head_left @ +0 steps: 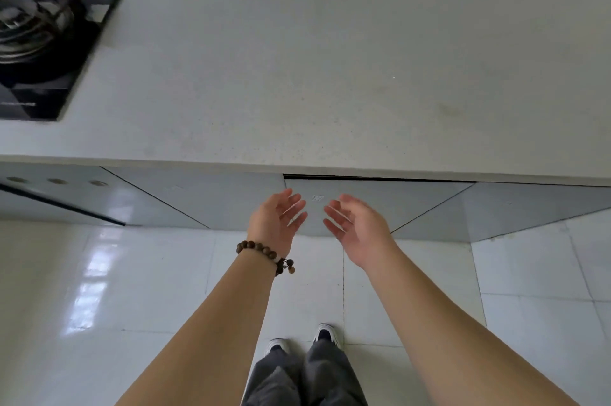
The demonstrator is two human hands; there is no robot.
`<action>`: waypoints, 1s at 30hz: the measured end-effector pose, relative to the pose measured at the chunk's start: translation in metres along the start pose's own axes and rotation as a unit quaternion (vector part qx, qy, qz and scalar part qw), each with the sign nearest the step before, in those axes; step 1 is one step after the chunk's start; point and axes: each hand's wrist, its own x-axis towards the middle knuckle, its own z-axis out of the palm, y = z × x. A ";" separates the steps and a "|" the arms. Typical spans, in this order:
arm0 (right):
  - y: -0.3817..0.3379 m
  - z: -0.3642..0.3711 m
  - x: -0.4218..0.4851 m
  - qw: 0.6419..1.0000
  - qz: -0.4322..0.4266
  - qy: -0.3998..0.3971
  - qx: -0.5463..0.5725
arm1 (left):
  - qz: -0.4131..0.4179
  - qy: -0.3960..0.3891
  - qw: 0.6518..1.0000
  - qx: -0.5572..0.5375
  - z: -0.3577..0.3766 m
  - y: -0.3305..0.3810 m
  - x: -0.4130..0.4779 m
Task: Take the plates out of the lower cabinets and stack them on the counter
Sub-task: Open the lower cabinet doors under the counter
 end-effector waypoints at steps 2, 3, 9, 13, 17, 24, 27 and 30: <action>-0.002 0.008 0.014 0.998 0.012 0.005 0.054 | -0.034 -0.012 0.994 -0.101 0.009 0.004 0.013; -0.002 0.012 0.019 0.997 0.017 0.005 0.070 | -0.045 -0.011 0.991 -0.127 0.012 0.006 0.019; 0.003 0.029 0.039 0.997 0.023 -0.008 0.078 | -0.053 0.034 0.983 -0.171 0.019 0.014 0.036; 0.010 0.039 0.041 0.997 0.020 -0.024 0.070 | -0.049 0.055 0.983 -0.166 0.016 0.016 0.041; 0.013 0.046 0.041 0.993 0.013 -0.040 0.106 | -0.054 0.045 0.984 -0.162 0.016 0.022 0.042; 0.021 0.048 0.032 0.995 0.001 -0.038 0.092 | -0.072 0.010 0.987 -0.146 0.005 0.019 0.023; 0.030 0.040 0.022 0.999 -0.008 -0.013 0.051 | -0.087 0.000 0.988 -0.126 -0.009 0.011 0.012; 0.038 0.027 0.010 1.000 -0.003 0.015 0.004 | -0.110 -0.007 0.989 -0.101 -0.025 -0.002 -0.002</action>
